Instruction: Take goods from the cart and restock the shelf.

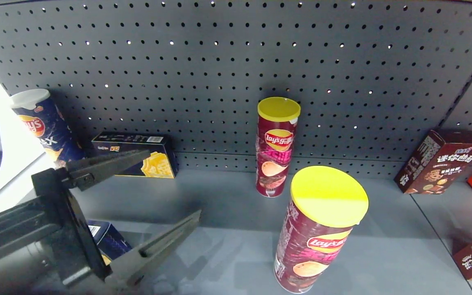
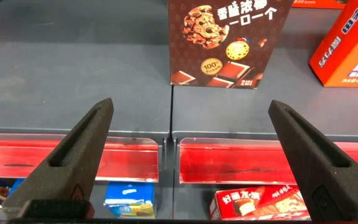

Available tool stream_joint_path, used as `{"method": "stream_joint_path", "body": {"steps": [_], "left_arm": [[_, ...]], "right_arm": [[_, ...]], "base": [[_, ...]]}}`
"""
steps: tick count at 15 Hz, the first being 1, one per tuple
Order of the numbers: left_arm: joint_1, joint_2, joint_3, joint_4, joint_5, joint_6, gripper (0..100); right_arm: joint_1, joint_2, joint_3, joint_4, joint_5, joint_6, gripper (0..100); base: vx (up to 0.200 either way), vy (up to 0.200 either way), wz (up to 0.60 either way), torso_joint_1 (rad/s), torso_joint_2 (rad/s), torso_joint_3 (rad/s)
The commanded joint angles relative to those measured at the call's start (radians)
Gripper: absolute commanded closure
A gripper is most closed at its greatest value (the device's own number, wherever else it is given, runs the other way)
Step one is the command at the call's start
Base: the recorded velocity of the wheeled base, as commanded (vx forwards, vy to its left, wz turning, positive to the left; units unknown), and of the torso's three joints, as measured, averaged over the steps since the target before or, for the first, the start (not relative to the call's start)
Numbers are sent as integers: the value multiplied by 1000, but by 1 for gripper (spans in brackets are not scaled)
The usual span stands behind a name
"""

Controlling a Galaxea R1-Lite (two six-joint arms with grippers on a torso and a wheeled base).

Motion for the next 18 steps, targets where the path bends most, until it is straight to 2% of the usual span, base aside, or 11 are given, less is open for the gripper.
{"method": "stream_joint_path", "body": {"steps": [1, 4, 6, 8, 10, 11, 12, 13, 14, 15, 18], "left_arm": [[13, -220, 156, 26, 0, 7, 0], [205, -493, 343, 0, -3, 54, 0], [340, -690, 471, -7, -3, 46, 0], [488, -760, 494, 20, -6, 23, 0], [651, -920, 494, 197, -9, -16, 0], [694, -974, 494, 295, -11, -17, 0], [768, -1060, 494, 473, -20, -9, 0], [797, -1107, 494, 562, -41, -8, 0], [788, -1125, 494, 615, -90, -6, 0], [788, -1125, 494, 615, -130, -6, 0], [788, -1125, 494, 615, -135, -26, 0]], "right_arm": [[0, 1, 0, 0, 0, 0, 0], [0, 1, 0, 0, 0, 0, 0], [0, 1, 0, 0, 0, 0, 0], [0, 1, 0, 0, 0, 0, 0], [0, 1, 0, 0, 0, 0, 0], [0, 1, 0, 0, 0, -2, 0], [0, 1, 0, 0, 0, 0, 0], [0, 1, 0, 0, 0, -2, 0], [0, 1, 0, 0, 0, 0, 0], [0, 1, 0, 0, 0, 0, 0], [0, 1, 0, 0, 0, 0, 0]], "base": [[0, 0, 0, 0, 0, 0], [0, 0, 0, 0, 0, 0], [0, 0, 0, 0, 0, 0], [0, 0, 0, 0, 0, 0], [0, 0, 0, 0, 0, 0], [0, 0, 0, 0, 0, 0], [0, 0, 0, 0, 0, 0], [0, 0, 0, 0, 0, 0], [0, 0, 0, 0, 0, 0], [0, 0, 0, 0, 0, 0], [0, 0, 0, 0, 0, 0]]}}
